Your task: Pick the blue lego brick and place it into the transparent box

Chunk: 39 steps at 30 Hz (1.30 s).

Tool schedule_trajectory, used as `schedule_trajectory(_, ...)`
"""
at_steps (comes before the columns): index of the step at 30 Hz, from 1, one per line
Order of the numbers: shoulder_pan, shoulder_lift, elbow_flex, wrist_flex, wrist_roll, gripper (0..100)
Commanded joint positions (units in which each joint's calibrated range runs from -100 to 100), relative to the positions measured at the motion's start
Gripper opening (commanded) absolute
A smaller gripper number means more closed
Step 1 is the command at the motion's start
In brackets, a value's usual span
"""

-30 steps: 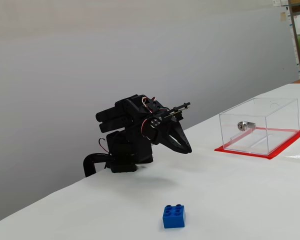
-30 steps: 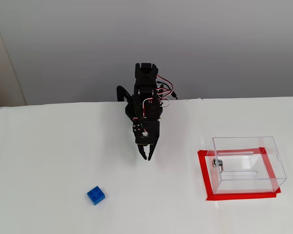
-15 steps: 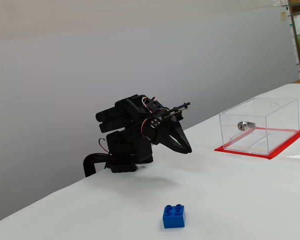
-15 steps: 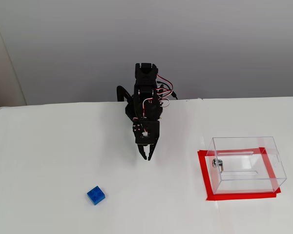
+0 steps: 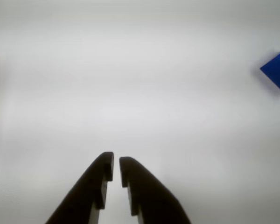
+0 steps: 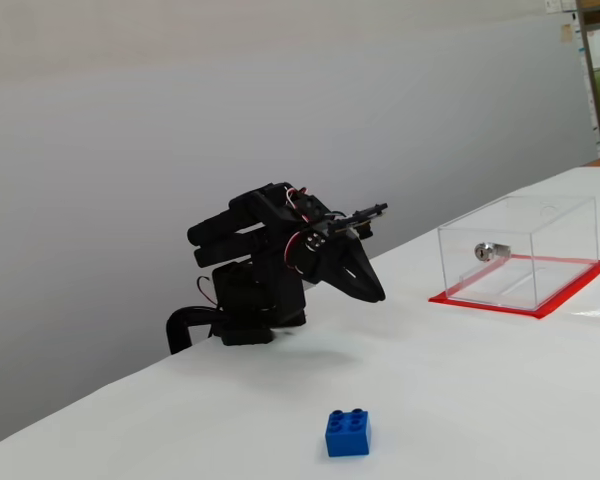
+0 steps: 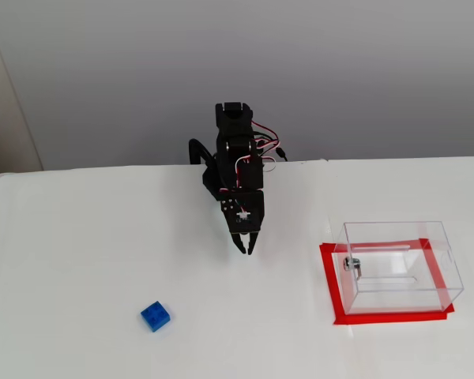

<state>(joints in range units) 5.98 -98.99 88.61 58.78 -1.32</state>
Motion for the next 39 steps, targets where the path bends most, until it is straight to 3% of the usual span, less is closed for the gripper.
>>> schedule_trajectory(1, -2.1, -0.68, -6.7, 3.1, -0.19, 2)
schedule_trajectory(10, -2.91, 1.28, -14.83, 6.58, -0.25, 1)
schedule_trajectory(20, -2.54, 22.4, -34.36, 6.67, -0.25, 2)
schedule_trajectory(39, 3.89, 41.58, -65.38, 6.84, 0.28, 1)
